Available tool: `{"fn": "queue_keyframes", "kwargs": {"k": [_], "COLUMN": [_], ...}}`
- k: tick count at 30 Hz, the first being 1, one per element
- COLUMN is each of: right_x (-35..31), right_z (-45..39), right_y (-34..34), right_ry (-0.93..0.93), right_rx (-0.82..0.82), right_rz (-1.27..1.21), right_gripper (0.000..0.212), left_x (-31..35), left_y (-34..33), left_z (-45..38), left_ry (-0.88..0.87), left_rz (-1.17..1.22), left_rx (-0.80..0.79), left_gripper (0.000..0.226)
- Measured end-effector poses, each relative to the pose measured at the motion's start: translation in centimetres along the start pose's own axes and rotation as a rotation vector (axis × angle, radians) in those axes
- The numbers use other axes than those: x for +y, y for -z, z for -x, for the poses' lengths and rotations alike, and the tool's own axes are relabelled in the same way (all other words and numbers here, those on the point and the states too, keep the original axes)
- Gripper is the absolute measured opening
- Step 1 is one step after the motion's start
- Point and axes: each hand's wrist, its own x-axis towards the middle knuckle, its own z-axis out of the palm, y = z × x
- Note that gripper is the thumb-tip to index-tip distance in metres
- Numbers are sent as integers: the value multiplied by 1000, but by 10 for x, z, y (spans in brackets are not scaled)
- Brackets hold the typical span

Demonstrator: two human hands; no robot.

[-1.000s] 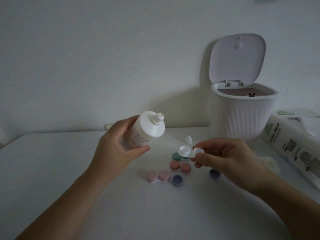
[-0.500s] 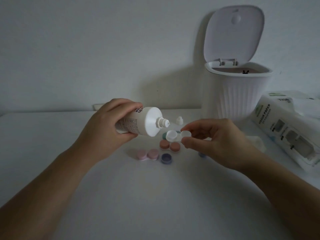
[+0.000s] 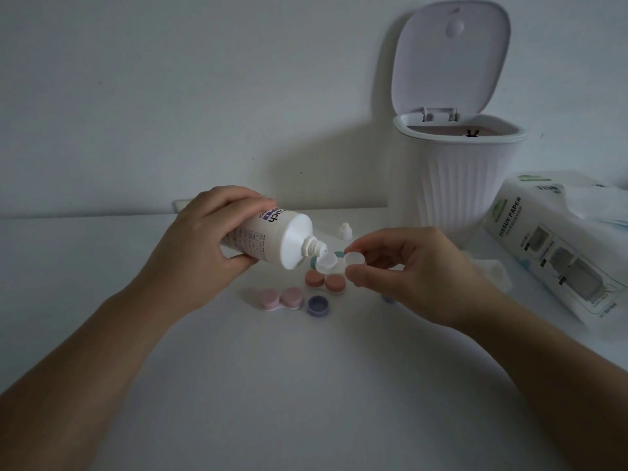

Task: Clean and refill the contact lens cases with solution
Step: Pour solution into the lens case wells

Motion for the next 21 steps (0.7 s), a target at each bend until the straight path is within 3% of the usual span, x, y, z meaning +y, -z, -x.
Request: {"fn": "queue_keyframes", "kwargs": {"k": [21], "right_x": [5], "right_z": [-1], "right_y": [-2], "right_ry": [0], "right_rx": [-45], "right_rz": [-65], "right_gripper": [8], "left_x": [-3], "left_y": [-2], "left_z": [-4], "left_ry": [-99], "left_rz": [-62], "left_rx": [51], "left_gripper": [66]}}
